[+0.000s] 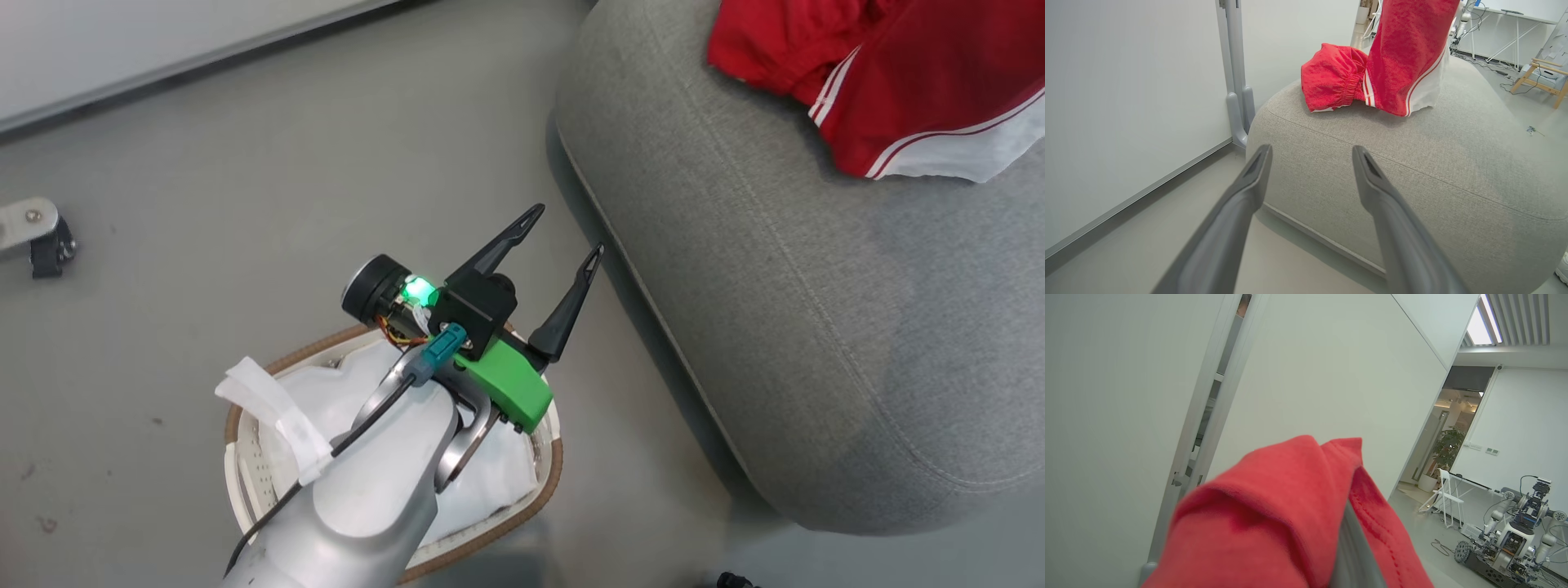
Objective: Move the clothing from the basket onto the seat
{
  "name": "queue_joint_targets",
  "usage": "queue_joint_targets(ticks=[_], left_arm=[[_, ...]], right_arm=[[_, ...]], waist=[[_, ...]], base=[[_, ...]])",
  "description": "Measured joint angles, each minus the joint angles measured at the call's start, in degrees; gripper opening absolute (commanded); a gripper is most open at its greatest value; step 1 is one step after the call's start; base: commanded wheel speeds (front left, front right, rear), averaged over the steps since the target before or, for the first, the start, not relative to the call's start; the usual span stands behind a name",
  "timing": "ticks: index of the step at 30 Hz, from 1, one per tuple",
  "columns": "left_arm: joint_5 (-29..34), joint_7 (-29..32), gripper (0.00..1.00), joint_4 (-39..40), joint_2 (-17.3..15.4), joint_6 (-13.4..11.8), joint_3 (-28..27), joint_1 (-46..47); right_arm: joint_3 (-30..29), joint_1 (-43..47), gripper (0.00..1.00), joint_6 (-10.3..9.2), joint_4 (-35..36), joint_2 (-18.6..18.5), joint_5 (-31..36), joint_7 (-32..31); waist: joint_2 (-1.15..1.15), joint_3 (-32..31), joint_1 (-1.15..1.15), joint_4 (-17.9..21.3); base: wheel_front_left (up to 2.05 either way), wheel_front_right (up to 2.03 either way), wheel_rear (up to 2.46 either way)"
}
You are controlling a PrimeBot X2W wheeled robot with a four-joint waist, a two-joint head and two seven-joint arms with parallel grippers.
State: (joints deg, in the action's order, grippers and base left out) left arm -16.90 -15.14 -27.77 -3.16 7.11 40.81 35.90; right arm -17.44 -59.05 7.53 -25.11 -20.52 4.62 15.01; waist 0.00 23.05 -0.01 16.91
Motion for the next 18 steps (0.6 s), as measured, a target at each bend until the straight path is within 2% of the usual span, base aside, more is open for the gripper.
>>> queue_joint_targets(ticks=[8,14,18], left_arm=[[2.6,0.0,1.00,1.8,-0.6,0.0,0.0,3.2],[3.4,0.0,1.00,2.1,-1.3,0.0,-0.3,3.6],[3.4,0.0,1.00,2.0,-1.3,0.0,-0.5,3.5]], right_arm=[[-3.8,-1.8,0.00,0.00,-7.2,-0.2,2.3,0.1],[-6.0,-0.7,0.00,0.00,-10.9,3.0,4.8,0.1],[-7.4,2.3,0.00,0.00,-13.2,3.8,5.7,0.1]], waist=[[0.00,8.4,0.00,-2.5],[0.00,13.9,-0.01,-4.0],[0.00,15.6,-0.01,-4.8]], base=[[0.00,0.00,0.00],[0.00,0.00,0.00],[0.00,0.00,0.00]])
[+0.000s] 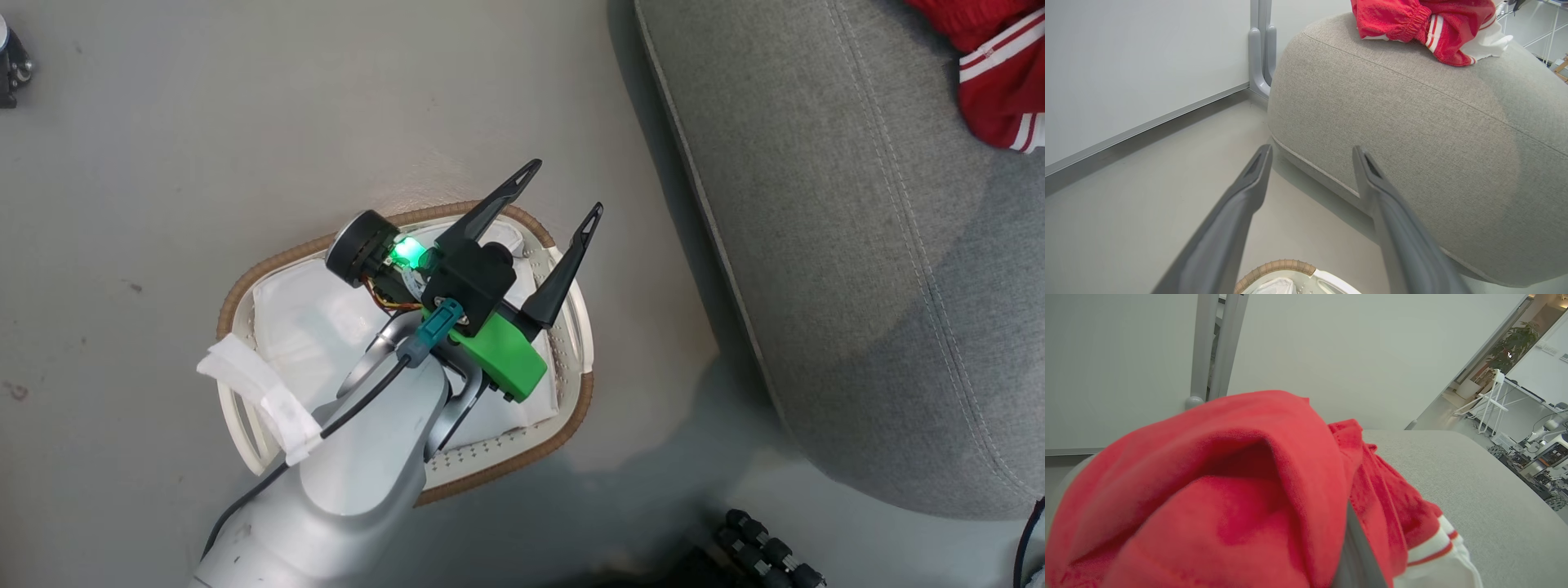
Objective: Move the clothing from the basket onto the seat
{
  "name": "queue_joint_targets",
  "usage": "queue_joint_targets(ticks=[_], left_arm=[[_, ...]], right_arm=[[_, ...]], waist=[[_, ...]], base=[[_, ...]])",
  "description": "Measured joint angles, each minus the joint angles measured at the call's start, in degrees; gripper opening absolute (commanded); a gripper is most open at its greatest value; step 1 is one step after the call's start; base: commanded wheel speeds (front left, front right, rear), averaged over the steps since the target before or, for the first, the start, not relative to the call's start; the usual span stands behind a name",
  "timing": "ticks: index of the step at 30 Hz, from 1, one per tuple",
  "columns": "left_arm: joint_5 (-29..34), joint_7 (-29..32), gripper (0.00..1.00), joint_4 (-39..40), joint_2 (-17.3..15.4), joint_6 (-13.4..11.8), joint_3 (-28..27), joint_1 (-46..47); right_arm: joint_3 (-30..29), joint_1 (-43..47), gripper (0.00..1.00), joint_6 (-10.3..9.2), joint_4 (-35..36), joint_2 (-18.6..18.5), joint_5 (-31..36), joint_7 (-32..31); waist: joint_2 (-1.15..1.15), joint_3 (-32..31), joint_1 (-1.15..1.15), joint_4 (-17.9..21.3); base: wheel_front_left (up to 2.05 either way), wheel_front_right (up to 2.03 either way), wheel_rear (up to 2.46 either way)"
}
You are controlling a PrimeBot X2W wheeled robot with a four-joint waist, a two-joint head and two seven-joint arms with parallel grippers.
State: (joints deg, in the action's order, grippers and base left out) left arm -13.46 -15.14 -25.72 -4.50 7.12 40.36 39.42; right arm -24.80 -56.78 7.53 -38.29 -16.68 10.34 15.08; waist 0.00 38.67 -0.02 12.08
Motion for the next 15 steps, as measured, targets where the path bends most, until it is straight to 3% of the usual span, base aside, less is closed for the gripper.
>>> queue_joint_targets(ticks=[3,5,6,7,8,15], left_arm=[[0.0,0.0,1.00,-0.3,0.0,0.0,-0.2,-0.3],[-0.1,0.0,1.00,-0.4,0.0,0.0,-0.2,-0.7],[-0.1,0.0,1.00,-0.5,0.0,0.0,-0.1,-0.9],[-0.2,0.0,1.00,-0.6,0.0,0.0,-0.1,-1.0],[-0.4,0.0,1.00,-0.6,0.0,0.0,0.0,-1.2],[-1.1,0.0,1.00,-0.9,0.2,0.0,-0.5,-1.6]], right_arm=[[-0.4,1.7,0.00,0.00,-0.4,0.5,0.4,0.0],[-0.5,2.9,0.19,0.00,-0.3,0.7,0.3,0.0],[-0.6,3.7,0.42,0.00,-0.1,0.9,0.2,0.0],[-0.6,4.7,0.95,0.00,0.3,1.0,0.1,0.0],[-0.6,5.5,1.00,0.00,0.5,1.0,0.1,0.0],[0.4,11.4,1.00,0.00,4.0,2.0,-0.7,0.0]], waist=[[0.00,-0.3,0.00,-0.3],[0.00,-0.8,0.01,-0.2],[0.00,-1.3,0.01,-0.2],[0.00,-1.7,0.00,-0.1],[0.00,-2.1,0.01,0.0],[0.00,-5.2,0.01,0.5]], base=[[0.00,0.00,0.00],[0.00,0.00,0.00],[0.00,0.00,0.00],[0.00,0.00,0.00],[0.00,0.00,0.00],[0.00,0.00,0.00]])
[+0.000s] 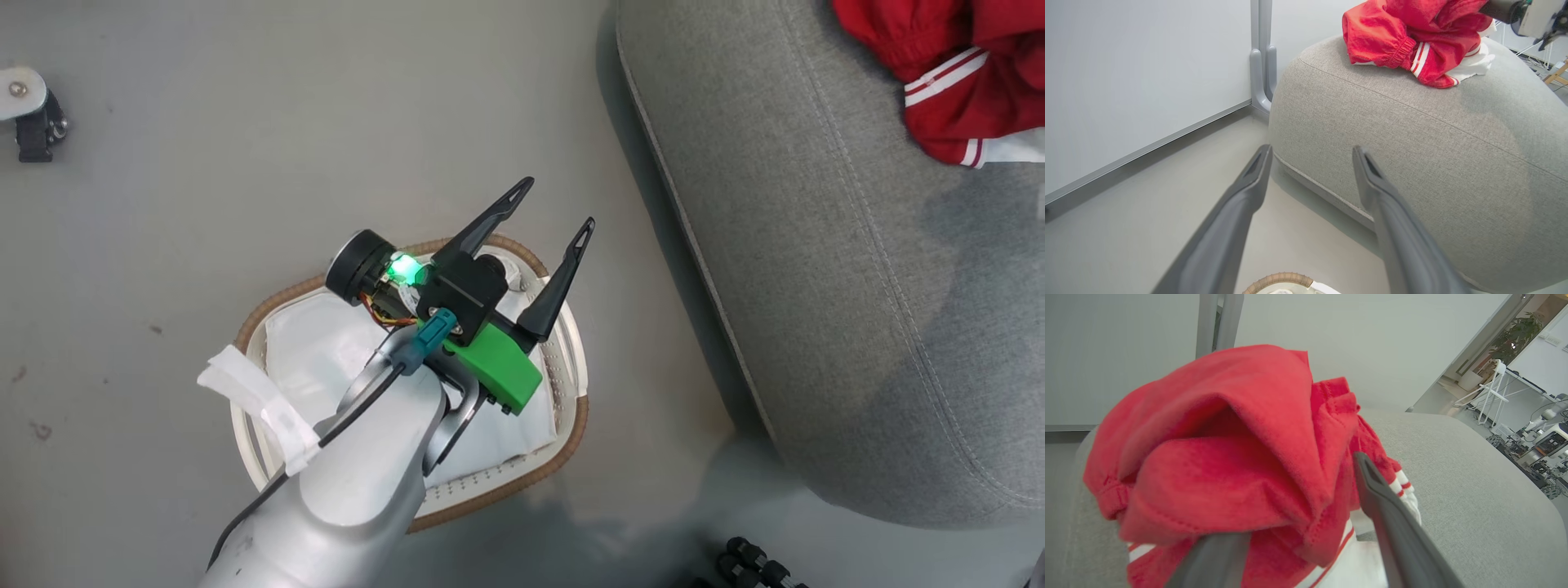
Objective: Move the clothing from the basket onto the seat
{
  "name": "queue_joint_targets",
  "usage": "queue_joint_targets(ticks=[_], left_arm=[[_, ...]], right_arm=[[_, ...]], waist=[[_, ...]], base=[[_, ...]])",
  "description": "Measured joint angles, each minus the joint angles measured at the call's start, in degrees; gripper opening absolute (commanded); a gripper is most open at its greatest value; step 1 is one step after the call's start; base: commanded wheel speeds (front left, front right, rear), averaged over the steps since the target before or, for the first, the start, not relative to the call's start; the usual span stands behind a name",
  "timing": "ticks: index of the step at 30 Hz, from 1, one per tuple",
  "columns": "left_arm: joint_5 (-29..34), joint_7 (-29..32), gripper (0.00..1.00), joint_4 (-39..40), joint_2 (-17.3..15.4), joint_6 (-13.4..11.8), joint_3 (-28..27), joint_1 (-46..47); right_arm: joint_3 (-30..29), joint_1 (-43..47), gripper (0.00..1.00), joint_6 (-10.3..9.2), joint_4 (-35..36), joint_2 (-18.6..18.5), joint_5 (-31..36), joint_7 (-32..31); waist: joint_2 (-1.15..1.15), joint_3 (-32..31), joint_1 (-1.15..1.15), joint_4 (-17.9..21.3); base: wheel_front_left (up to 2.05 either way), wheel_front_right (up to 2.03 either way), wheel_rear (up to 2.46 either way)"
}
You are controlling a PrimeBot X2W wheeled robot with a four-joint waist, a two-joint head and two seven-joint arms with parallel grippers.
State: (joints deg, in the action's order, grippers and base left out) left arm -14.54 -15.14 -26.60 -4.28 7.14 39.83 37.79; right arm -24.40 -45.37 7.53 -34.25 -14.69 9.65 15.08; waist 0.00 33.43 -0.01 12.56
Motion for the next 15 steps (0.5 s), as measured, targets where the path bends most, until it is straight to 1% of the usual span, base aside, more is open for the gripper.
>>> queue_joint_targets(ticks=[9,15], left_arm=[[-1.9,0.0,1.00,0.4,0.9,0.1,-1.2,-2.0],[-3.7,0.0,1.00,0.6,1.2,0.2,-2.5,-3.9]], right_arm=[[2.4,8.0,1.00,0.00,6.0,0.8,-0.6,0.0],[3.7,13.1,1.00,0.00,8.8,0.4,-0.5,0.0]], waist=[[0.00,-4.9,0.00,0.1],[0.00,-9.0,0.01,-0.4]], base=[[0.00,0.00,0.00],[0.00,0.00,0.00]])
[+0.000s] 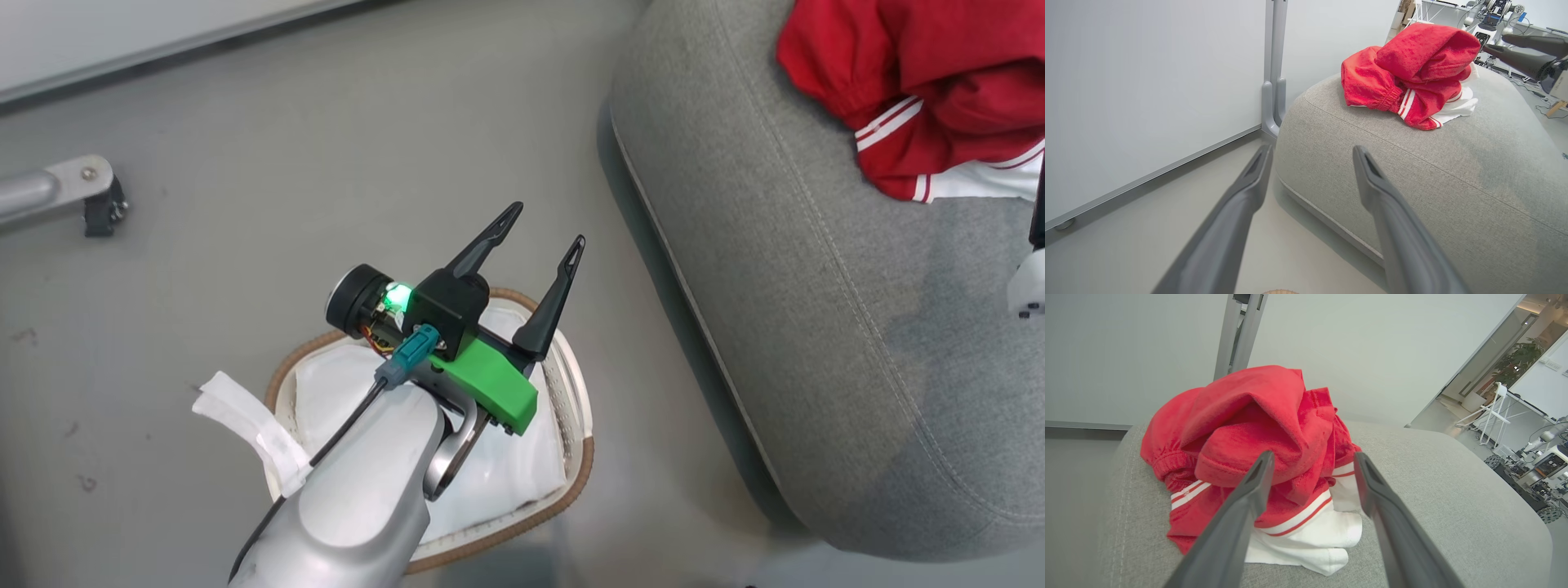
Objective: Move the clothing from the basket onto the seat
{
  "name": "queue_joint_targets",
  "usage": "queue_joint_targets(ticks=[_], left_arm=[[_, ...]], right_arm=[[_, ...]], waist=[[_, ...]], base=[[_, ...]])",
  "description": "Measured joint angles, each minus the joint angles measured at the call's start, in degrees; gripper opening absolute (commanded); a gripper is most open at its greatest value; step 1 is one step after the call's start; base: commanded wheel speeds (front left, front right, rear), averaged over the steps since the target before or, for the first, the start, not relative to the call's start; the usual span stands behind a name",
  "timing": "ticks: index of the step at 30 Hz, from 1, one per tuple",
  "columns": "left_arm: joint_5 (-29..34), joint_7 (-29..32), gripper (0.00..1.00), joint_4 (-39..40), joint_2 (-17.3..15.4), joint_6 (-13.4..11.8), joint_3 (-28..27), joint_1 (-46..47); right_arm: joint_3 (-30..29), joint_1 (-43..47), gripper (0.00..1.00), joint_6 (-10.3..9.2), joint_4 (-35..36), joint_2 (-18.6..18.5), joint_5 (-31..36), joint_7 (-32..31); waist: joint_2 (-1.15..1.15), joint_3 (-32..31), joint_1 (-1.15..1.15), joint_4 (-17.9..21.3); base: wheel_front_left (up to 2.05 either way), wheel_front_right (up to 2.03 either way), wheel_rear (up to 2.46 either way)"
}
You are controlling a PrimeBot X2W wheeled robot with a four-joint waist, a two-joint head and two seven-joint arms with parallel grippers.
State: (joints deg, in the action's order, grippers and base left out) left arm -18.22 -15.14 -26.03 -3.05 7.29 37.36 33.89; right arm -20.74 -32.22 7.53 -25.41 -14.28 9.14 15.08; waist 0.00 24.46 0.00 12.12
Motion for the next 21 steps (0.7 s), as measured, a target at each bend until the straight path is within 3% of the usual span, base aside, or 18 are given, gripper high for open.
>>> queue_joint_targets(ticks=[13,21], left_arm=[[-4.2,0.0,1.00,1.2,0.2,-1.5,-4.0,-4.9],[-5.4,0.0,1.00,-0.6,0.2,-2.5,-9.1,-10.0]], right_arm=[[3.3,2.6,1.00,0.00,1.4,-2.3,0.0,0.0],[5.0,3.4,1.00,0.00,1.0,0.7,-1.0,0.0]], waist=[[0.00,-9.6,0.00,-4.3],[0.00,-14.4,0.00,-9.4]], base=[[0.00,0.00,0.00],[0.00,0.00,0.00]])
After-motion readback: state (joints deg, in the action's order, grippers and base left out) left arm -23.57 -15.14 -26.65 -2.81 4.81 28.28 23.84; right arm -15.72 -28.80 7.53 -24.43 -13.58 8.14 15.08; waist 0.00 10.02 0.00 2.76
